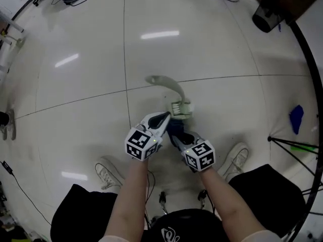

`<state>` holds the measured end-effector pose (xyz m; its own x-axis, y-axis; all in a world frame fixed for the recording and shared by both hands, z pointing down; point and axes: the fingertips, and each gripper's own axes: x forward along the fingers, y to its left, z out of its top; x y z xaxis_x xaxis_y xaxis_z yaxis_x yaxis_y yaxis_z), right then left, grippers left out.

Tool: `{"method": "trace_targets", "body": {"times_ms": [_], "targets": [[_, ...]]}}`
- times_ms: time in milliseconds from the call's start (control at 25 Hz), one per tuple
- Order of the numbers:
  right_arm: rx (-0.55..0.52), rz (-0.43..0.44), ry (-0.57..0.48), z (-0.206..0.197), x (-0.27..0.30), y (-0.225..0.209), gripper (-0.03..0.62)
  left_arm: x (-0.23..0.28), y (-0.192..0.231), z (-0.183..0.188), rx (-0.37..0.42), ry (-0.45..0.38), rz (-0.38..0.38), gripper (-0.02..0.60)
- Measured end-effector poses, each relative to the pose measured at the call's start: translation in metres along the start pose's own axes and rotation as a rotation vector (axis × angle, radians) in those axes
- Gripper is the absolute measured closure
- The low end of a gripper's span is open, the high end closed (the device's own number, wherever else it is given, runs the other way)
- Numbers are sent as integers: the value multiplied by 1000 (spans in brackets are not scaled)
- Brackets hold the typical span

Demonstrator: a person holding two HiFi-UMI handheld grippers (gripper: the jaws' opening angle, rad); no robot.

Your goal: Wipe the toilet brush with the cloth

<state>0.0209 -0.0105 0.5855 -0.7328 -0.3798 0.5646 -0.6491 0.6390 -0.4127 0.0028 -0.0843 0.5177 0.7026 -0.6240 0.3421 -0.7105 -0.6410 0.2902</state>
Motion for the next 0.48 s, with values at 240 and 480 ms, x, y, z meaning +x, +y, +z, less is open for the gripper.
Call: {"method": "trace_targets", "body": {"times_ms": [240,480], "targets": [[123,35,15,-7,27,-22,526,33,9,-18,-12,91,-29,575],[187,54,21,-12,31,-43,525,34,16,-23,-96,42,-15,575]]}}
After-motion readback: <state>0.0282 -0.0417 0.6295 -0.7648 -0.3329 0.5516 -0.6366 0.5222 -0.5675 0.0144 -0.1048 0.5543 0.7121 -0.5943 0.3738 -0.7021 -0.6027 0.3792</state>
